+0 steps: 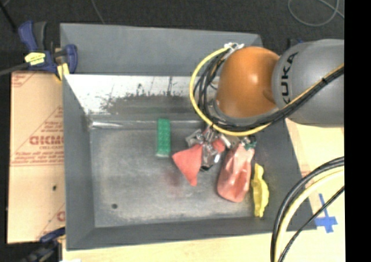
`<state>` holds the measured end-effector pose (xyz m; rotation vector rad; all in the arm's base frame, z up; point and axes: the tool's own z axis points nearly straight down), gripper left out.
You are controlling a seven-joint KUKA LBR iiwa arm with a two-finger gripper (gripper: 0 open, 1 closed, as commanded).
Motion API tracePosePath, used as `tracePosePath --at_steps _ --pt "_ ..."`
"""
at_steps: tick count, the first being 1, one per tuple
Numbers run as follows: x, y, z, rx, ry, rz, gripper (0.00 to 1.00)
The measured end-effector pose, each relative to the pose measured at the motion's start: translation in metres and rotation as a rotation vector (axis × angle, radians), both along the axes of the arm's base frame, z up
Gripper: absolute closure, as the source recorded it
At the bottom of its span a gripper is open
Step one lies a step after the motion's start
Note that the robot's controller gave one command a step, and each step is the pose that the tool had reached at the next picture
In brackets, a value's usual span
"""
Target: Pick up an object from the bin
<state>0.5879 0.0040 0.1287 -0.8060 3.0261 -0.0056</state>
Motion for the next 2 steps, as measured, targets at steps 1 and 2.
tracePosePath --at_steps 1,2 --pt "0.0006 0.0003 0.0114 0.000 -0.003 -0.001 1.00" --pt "0.0008 -0.0001 0.0189 0.000 -0.004 -0.002 1.00"
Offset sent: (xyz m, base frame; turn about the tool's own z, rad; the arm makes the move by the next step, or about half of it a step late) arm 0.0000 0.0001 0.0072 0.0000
